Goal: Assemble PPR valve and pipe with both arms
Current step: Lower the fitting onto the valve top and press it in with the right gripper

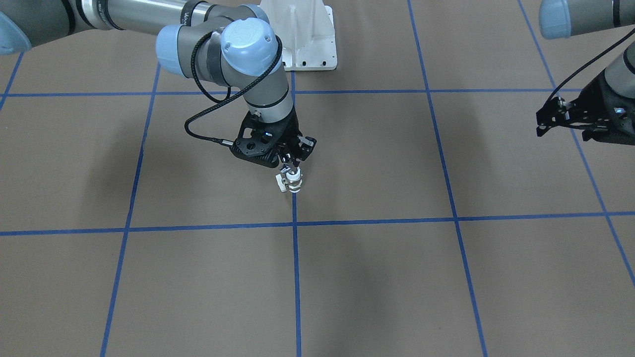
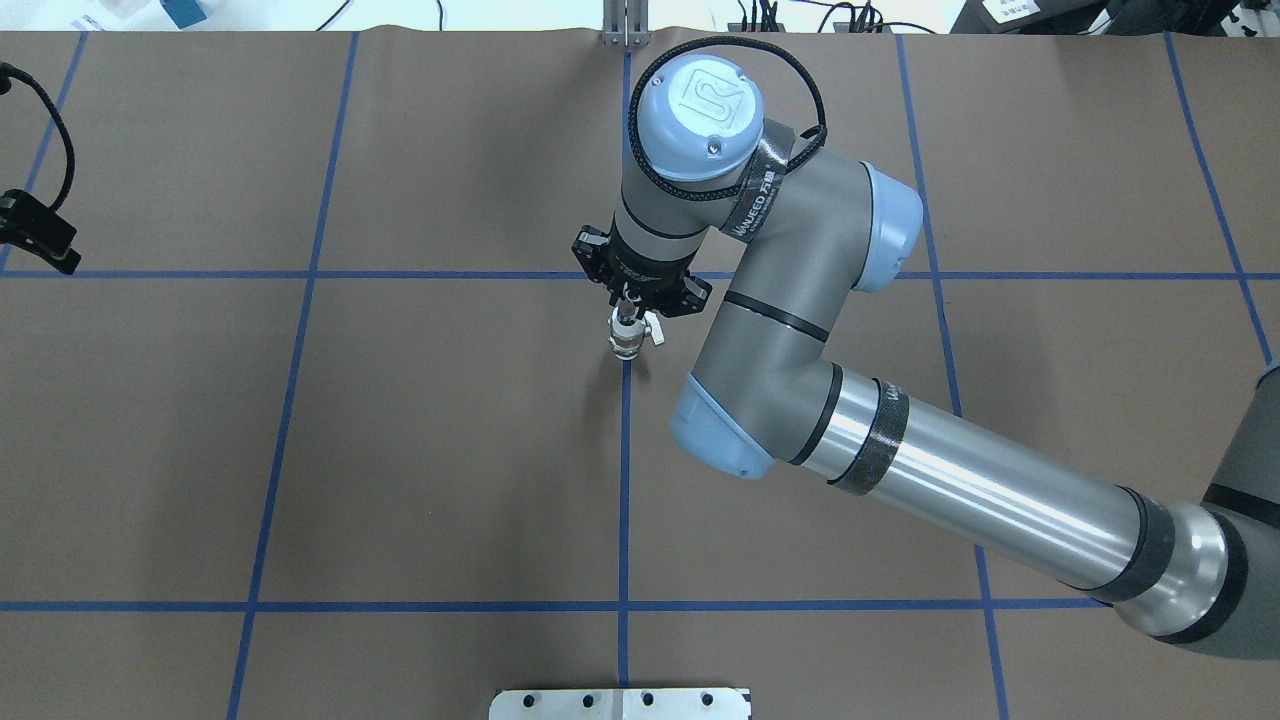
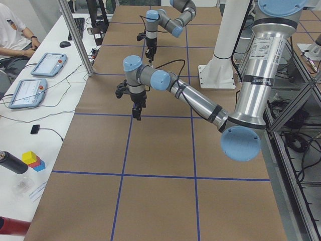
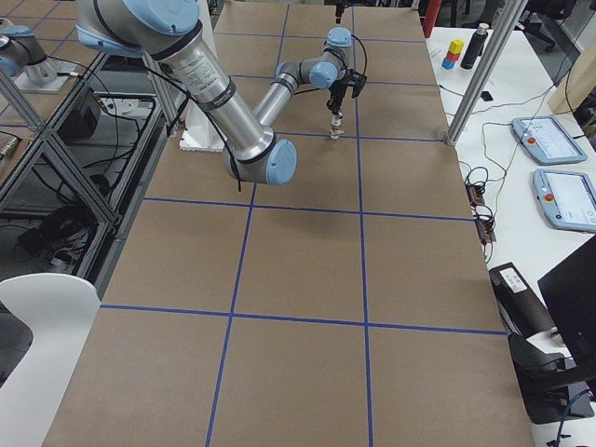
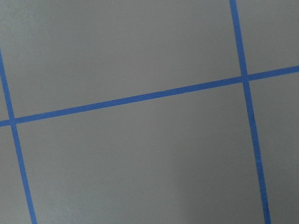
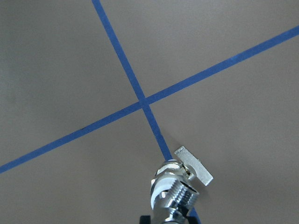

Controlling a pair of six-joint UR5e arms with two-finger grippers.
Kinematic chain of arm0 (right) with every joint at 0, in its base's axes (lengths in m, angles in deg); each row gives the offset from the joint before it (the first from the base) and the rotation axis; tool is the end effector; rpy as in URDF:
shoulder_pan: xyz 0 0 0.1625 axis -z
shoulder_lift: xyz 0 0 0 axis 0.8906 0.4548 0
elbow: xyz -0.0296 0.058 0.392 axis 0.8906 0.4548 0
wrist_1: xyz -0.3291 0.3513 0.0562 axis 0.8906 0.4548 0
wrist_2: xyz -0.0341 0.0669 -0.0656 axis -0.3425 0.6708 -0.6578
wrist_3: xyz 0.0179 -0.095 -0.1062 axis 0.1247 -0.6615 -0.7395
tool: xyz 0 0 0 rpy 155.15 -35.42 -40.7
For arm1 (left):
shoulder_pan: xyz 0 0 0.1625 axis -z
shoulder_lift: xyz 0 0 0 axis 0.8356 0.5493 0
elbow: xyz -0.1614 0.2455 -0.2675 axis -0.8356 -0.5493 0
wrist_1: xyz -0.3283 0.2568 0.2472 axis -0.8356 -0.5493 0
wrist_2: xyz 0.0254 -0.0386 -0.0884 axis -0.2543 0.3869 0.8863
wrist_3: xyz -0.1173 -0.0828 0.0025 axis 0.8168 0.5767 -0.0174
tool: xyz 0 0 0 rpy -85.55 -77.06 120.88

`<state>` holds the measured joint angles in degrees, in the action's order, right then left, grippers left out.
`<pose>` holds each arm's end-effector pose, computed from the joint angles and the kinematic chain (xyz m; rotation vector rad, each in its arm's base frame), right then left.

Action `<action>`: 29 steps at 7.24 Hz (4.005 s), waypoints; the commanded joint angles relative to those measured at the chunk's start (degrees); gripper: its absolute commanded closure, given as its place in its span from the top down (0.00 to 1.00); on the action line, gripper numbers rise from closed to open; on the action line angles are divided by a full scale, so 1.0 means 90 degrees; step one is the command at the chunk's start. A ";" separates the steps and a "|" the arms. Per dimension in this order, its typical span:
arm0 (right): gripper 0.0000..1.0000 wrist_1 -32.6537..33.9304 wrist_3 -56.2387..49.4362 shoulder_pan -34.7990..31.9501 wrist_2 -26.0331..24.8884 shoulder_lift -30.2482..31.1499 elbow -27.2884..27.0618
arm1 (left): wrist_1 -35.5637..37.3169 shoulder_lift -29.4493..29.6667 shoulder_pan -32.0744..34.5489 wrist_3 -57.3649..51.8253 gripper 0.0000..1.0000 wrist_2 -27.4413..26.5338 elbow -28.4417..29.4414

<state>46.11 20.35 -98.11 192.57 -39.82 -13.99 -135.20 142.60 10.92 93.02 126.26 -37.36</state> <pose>-0.5974 -0.5137 0.0934 -0.1305 -0.9213 0.4273 0.1860 -0.5670 0.3837 0.0493 0.7266 0.1815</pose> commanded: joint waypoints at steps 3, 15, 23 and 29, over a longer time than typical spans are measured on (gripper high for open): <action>0.00 0.0001 -0.0001 0.0058 -0.0015 -0.0005 0.0019 | 0.0000 0.0000 -0.0002 0.0007 1.00 0.0000 0.0000; 0.00 0.0147 -0.0069 0.0059 -0.0015 -0.0034 0.0029 | 0.0000 0.0009 -0.0002 0.0046 1.00 0.0000 -0.0010; 0.00 0.0147 -0.0079 0.0039 -0.0025 -0.0024 0.0039 | -0.0020 0.0019 -0.0002 0.0281 1.00 0.0000 -0.0048; 0.00 0.0128 -0.0108 0.0049 -0.0054 -0.0024 0.0126 | -0.0020 0.0000 -0.0002 0.0291 1.00 0.0000 -0.0058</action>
<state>47.30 19.54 -97.67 192.21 -40.01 -13.10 -135.38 142.68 10.91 95.63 126.26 -37.89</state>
